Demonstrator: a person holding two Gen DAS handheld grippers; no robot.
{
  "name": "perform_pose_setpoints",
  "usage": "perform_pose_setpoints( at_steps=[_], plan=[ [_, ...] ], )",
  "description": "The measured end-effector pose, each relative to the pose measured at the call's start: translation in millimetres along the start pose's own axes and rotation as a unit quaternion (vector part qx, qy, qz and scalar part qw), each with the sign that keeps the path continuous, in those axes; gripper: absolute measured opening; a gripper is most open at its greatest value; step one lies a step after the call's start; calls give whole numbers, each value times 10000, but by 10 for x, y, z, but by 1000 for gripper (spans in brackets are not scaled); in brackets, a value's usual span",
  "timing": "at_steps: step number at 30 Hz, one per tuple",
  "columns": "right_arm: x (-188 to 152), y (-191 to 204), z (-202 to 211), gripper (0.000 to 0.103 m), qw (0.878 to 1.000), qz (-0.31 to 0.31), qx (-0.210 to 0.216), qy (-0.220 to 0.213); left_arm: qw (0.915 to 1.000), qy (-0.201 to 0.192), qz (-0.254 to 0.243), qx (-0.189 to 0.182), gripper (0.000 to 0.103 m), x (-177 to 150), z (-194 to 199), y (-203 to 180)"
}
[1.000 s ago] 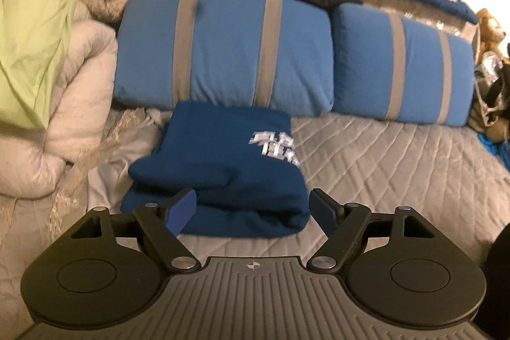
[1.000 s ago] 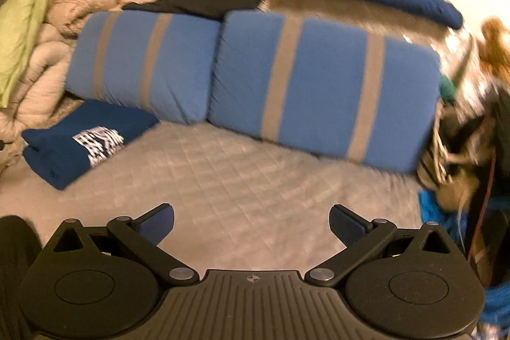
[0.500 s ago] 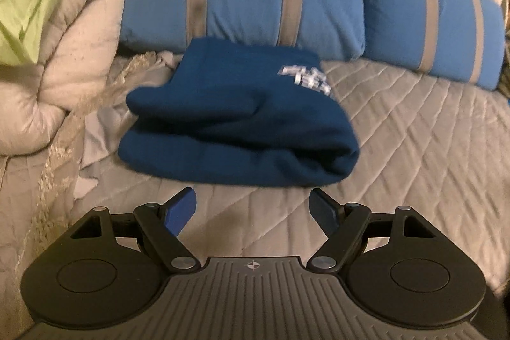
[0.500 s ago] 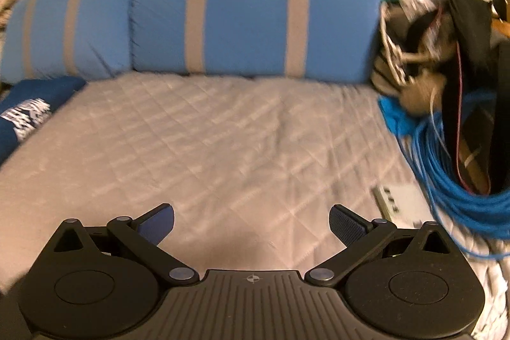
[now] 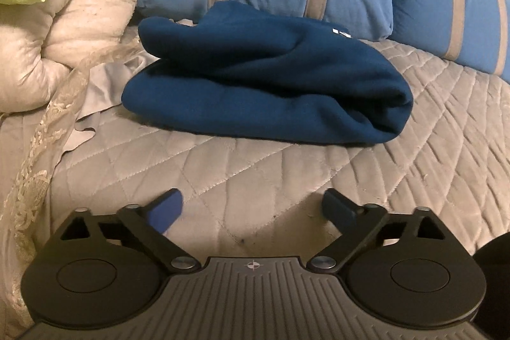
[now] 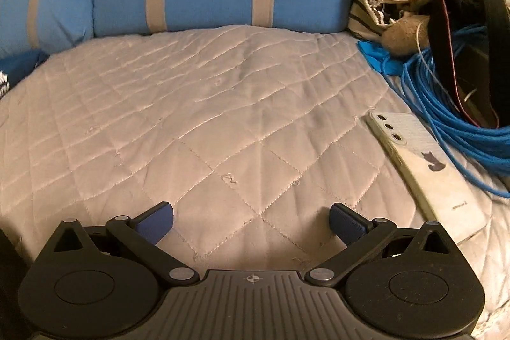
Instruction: Fold clothes
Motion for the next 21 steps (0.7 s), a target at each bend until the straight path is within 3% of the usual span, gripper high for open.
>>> perform_pose_setpoints(
  at_steps=[14, 21],
  plan=[
    [182, 7, -175, 103, 9992, -220, -156, -295, 9998, 59, 165, 70, 103, 152, -243, 54],
    [340, 24, -287, 103, 9990, -332, 8, -307, 9996, 247, 127, 53, 103, 271, -408, 63]
  ],
)
Point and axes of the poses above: each gripper's, at about its wrist camera, not at the fingertips, and z roughly against the way its jaws point, y to its left, x to its top, the point moved 9 cm from there along -z, roughly the way its jaws point, and after that the axes turned 11 degrees about -z, right-handed, at the moved point
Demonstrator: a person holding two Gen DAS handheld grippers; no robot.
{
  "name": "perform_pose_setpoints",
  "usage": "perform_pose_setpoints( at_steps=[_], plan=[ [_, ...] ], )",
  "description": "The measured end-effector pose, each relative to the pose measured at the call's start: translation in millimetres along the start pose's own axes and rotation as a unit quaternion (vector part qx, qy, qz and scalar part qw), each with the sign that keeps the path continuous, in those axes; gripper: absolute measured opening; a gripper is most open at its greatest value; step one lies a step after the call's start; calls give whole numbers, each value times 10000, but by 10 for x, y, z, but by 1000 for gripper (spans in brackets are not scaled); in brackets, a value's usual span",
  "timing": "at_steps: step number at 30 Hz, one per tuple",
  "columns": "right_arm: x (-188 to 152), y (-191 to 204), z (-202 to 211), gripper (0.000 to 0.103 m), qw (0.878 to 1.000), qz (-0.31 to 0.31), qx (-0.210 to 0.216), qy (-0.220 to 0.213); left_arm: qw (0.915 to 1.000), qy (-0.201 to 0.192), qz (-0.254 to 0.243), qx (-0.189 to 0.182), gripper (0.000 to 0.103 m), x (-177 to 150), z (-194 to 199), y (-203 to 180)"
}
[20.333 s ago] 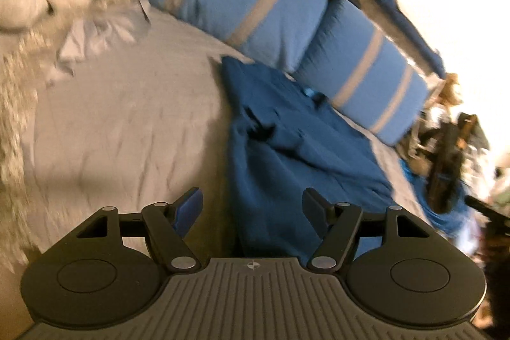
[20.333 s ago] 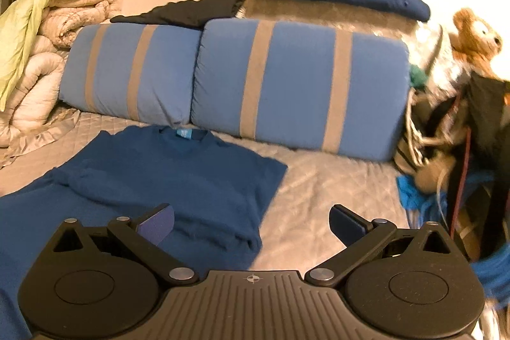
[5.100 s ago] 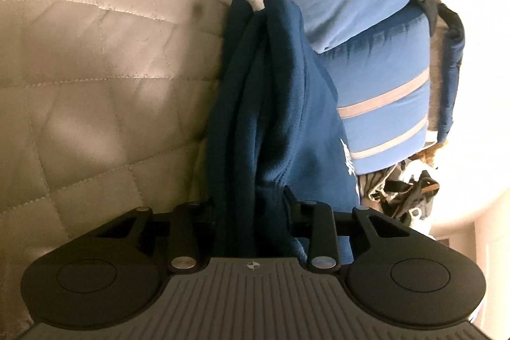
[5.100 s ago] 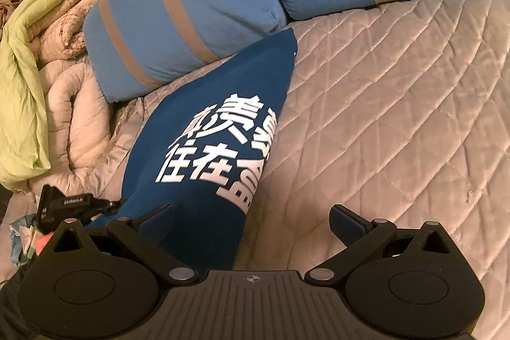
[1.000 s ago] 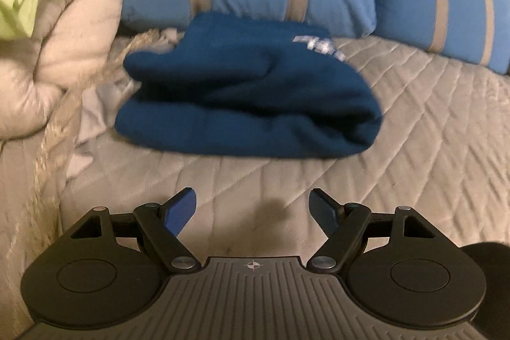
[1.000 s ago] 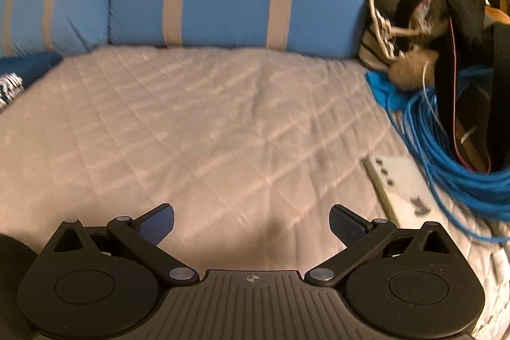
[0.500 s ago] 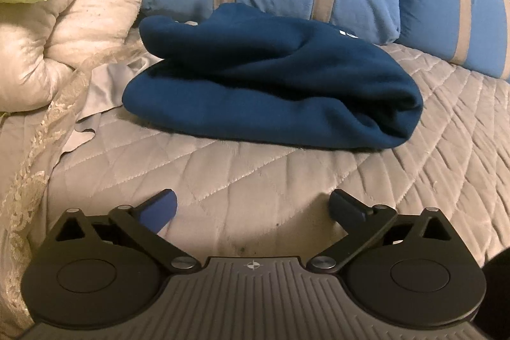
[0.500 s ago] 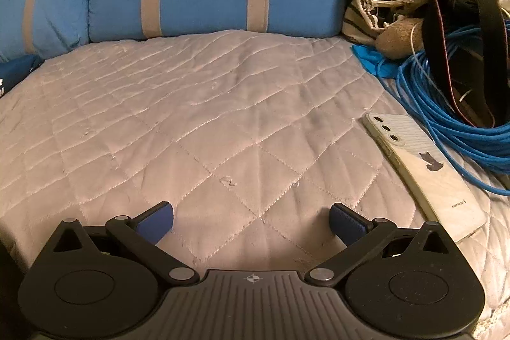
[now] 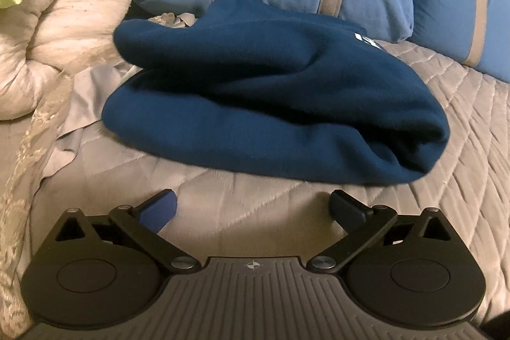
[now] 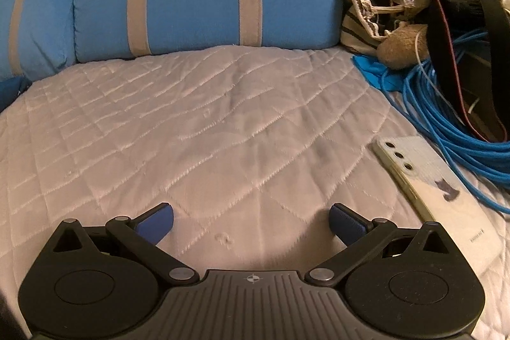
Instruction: Fold clothes
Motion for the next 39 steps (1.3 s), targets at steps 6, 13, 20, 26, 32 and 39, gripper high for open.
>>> perform_pose_setpoints(
  at_steps=[6, 13, 20, 26, 32, 39],
  plan=[
    [142, -30, -150, 103, 9996, -238, -117, -57, 10000, 17, -23, 42, 103, 72, -89, -4],
    [316, -39, -329, 103, 9996, -239, -99, -74, 9999, -64, -35, 137, 103, 155, -188, -14],
    [358, -43, -454, 103, 9997, -69, -39, -222, 9985, -505, -209, -29, 103, 206, -307, 0],
    [359, -65, -427, 103, 9992, -131, 48, -386, 9973, -698, -219, 81, 103, 172, -263, -33],
    [354, -47, -413, 103, 9990, -121, 28, -432, 9972, -715, -213, 91, 103, 170, -255, -32],
    [343, -39, -400, 103, 9989, -114, 9, -462, 9971, -725, -215, 112, 103, 172, -250, -29]
  ],
)
Point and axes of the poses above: each gripper's, at about its wrist camera, not at the fingertips, and z roughly against the way its jaws point, y to its left, x to its top, the point moved 9 cm from there along -z, roughly the way its jaws point, and after that the axes turned 11 degrees about -z, right-handed, at the moved point
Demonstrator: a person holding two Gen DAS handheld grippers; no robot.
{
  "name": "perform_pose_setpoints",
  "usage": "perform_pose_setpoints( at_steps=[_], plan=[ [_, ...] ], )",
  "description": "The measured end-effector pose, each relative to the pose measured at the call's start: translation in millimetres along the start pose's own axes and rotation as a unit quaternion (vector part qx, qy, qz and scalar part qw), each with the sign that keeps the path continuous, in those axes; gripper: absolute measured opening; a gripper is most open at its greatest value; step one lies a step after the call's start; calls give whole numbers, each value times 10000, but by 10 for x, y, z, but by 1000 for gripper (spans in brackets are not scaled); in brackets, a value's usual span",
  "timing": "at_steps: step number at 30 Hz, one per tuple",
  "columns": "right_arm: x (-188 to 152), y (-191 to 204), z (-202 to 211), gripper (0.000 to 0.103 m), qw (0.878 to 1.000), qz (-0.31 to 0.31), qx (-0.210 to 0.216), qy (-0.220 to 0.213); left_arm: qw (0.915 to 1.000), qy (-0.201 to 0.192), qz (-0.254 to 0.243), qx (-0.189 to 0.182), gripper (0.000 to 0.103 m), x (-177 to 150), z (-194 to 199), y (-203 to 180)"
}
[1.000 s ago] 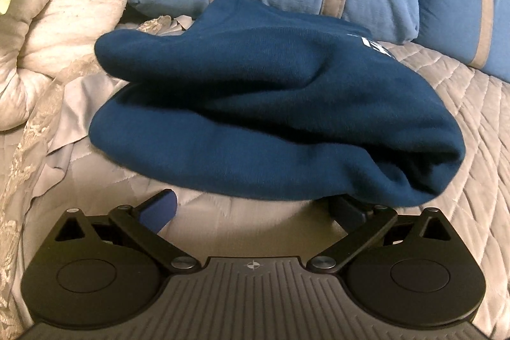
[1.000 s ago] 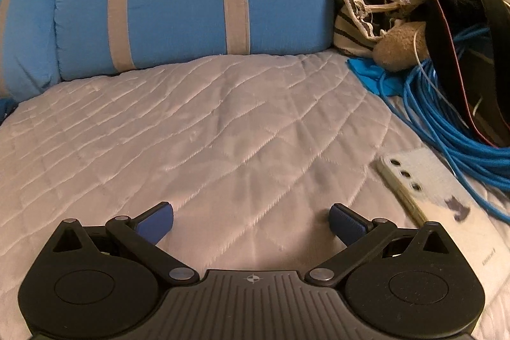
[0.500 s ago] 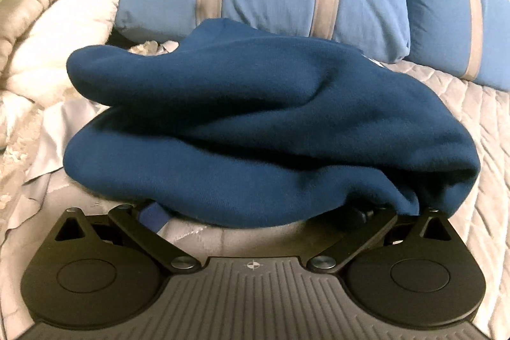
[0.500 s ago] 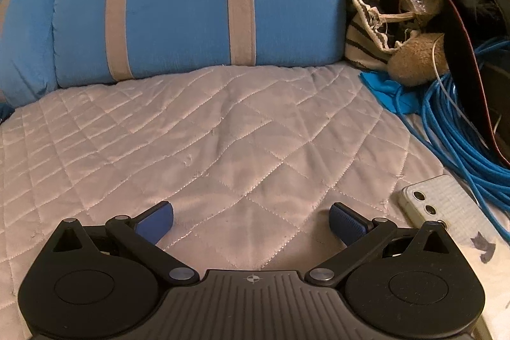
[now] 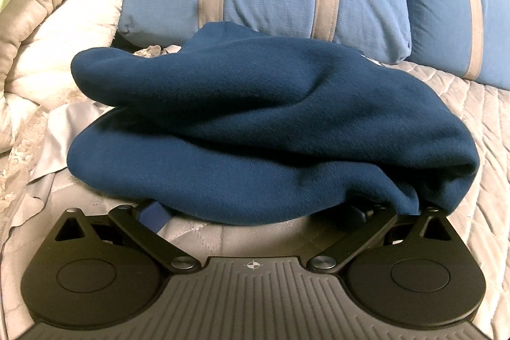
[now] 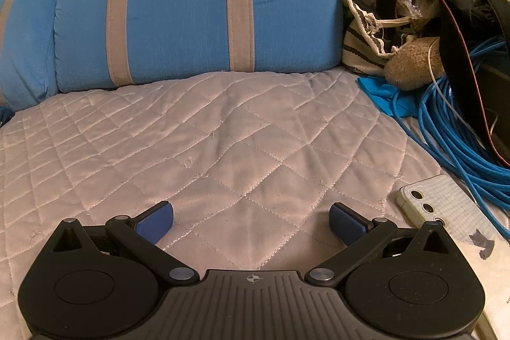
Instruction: Fold clothes
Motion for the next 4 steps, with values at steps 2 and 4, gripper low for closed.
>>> perform_pose_setpoints(
  at_steps=[2, 4],
  plan=[
    [-3, -2, 2, 103, 10000, -5, 6, -5, 10000, -10, 47, -43, 103, -1, 0, 14],
    [-3, -4, 1, 103, 10000, 0, 1, -2, 10000, -11, 35, -32, 103, 4, -4, 12]
  ],
)
Point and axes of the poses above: each gripper's, at about its wrist camera, not at the fingertips, and z roughly against the way its jaws point, y to its left, x to its top, the point moved 9 cm from there along -z, roughly the way its jaws point, and after that the axes turned 11 degrees about -z, right-handed, at the moved point
